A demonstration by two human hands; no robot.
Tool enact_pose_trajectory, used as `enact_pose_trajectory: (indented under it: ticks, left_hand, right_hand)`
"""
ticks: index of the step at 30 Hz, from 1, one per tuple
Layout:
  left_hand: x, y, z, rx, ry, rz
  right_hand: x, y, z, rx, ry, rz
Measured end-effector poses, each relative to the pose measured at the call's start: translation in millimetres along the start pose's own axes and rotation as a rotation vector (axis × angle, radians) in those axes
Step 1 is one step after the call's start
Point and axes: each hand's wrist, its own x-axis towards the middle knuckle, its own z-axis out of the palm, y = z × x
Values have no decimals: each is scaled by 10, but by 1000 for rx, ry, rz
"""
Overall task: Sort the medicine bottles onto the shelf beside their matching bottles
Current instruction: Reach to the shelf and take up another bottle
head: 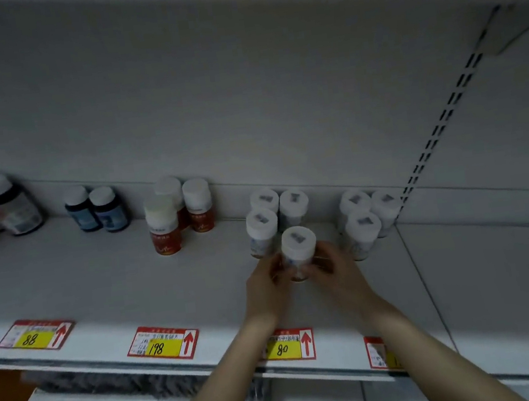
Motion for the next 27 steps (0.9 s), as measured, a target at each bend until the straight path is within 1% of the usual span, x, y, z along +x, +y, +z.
enact_pose_trajectory:
  ticks: [3,5,10,17,23,27]
  left_hand:
    - [34,47,31,47,15,44]
    - [50,66,53,34,14,24]
    - [123,30,102,146,48,58]
    - [197,116,95,152,60,77]
    - [197,125,85,169,52,92]
    - [144,113,39,193,27,88]
  right_hand:
    - [87,14,31,24,30,-16]
    - [149,22,41,40,40,-16]
    - [312,19,35,46,26,-29]
    - [442,32,35,85,-2,-8]
    - [445,36,36,58,-18,-9]
    - [380,11,23,38,5,22]
